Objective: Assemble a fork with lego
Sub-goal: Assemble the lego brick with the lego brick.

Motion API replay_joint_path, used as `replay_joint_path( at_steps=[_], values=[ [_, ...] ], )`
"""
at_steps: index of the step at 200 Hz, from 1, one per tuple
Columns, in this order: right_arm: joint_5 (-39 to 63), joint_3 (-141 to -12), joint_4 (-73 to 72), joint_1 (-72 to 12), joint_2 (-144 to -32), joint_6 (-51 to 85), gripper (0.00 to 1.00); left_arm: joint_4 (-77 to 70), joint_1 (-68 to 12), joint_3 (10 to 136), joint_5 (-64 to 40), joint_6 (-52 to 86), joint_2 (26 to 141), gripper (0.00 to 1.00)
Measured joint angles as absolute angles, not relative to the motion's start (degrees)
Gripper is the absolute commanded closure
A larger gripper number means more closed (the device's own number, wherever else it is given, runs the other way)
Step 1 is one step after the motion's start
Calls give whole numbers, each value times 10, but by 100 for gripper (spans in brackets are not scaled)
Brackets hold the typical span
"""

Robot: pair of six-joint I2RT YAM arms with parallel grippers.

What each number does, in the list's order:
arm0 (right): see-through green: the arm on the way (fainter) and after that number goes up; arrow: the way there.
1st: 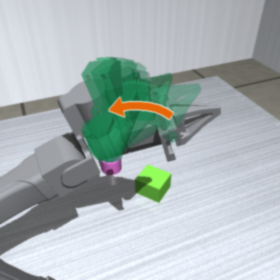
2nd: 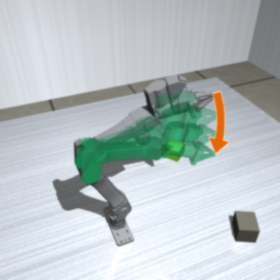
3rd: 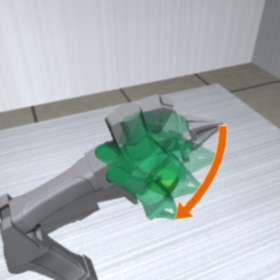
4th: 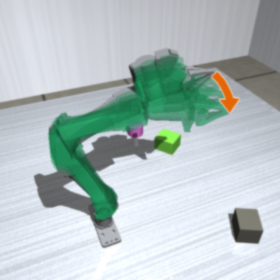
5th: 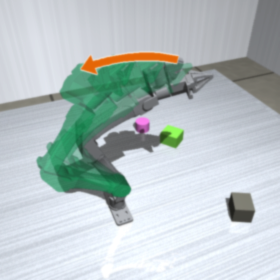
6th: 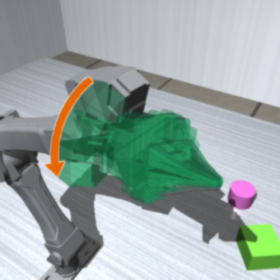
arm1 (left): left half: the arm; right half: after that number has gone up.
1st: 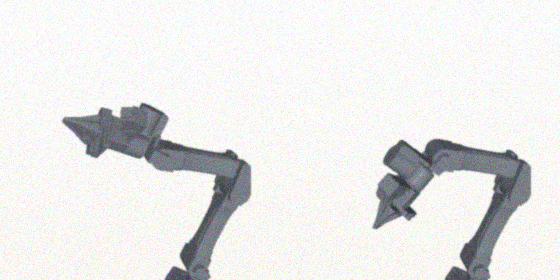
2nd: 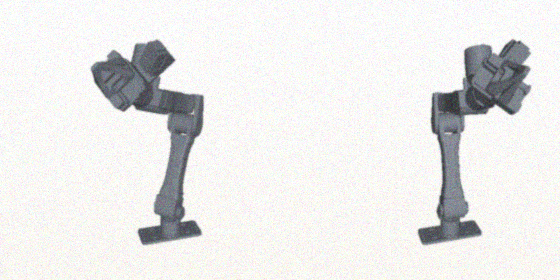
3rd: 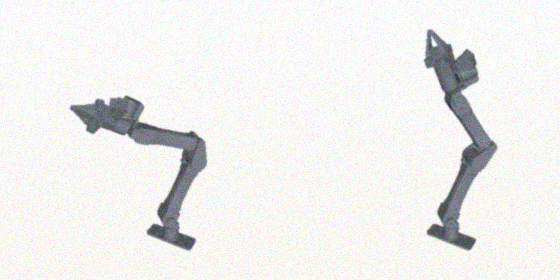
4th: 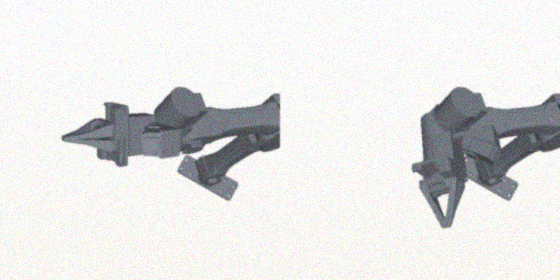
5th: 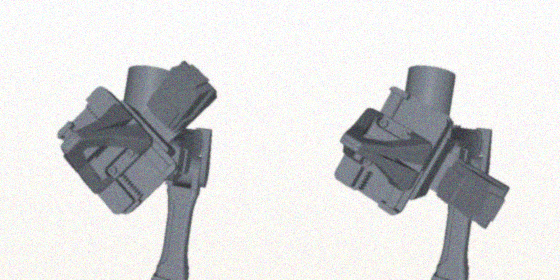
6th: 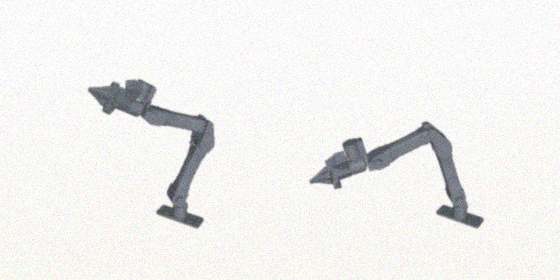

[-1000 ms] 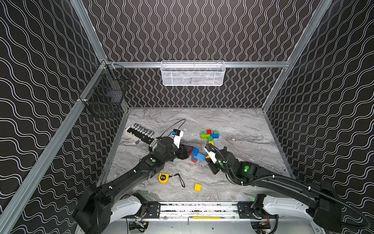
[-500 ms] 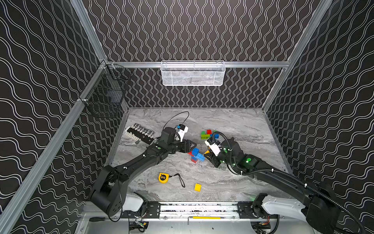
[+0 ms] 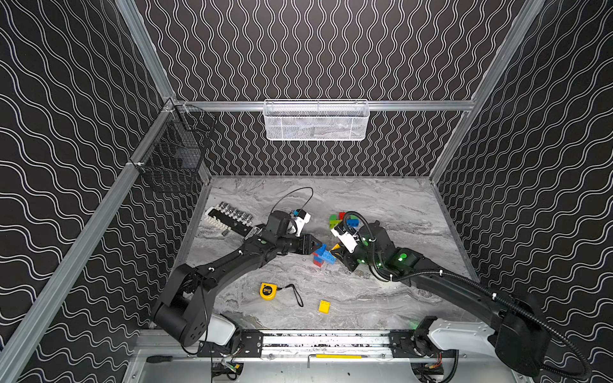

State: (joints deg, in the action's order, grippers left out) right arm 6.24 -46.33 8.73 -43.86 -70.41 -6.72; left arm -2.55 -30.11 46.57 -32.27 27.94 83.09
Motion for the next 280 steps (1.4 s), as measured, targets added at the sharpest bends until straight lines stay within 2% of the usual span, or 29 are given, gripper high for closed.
replay_joint_path(
  at_steps=[36, 81, 173, 280],
  values=[
    [50, -466, 96, -439, -701, -74, 100, -38, -301, 462, -330, 279, 837, 61],
    [20, -467, 104, -439, -682, -93, 100, -46, -301, 461, -332, 279, 841, 61],
    [21, -518, 193, -455, -747, -106, 100, -55, -301, 462, -334, 270, 847, 61],
    [55, -549, 214, -456, -796, -98, 100, -62, -301, 456, -335, 268, 845, 61]
  ],
)
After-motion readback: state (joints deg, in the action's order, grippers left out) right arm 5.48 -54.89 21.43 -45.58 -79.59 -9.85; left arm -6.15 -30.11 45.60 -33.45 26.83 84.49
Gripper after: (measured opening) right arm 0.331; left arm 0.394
